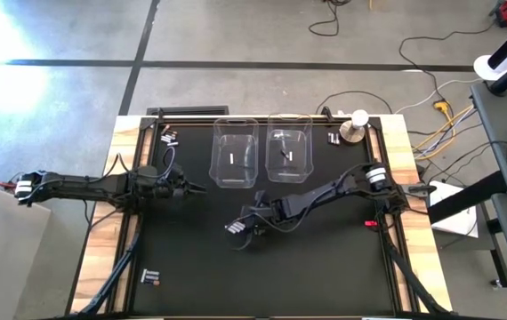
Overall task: Sort batteries
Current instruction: Put the black battery into the right transparent bin
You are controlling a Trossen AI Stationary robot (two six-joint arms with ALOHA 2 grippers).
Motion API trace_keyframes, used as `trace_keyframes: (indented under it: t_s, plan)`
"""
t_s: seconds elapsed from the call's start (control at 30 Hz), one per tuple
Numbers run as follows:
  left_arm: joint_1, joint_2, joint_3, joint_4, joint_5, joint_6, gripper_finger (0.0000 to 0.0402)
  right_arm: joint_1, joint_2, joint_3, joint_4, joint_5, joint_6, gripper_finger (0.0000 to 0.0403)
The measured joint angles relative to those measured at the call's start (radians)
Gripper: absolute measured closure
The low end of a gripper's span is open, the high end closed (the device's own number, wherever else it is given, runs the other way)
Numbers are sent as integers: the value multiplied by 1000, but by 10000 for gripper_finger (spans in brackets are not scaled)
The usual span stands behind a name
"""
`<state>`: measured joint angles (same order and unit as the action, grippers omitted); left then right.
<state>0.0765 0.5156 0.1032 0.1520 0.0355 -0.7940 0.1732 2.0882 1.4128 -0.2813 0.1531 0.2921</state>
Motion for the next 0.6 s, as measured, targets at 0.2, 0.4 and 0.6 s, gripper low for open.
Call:
trace_keyframes:
  t_s: [0.2, 0.4, 0.6]
  plan:
    - [0, 1, 0, -2, 0, 0, 246, -21, -79, 169, -250, 54, -56, 379]
    - [0, 11, 0, -5, 0, 3, 246, -68, -219, 327, -447, 223, -156, 379]
    - [0, 19, 0, 10, 15, -36, 246, -229, -366, 346, -660, 317, -146, 379]
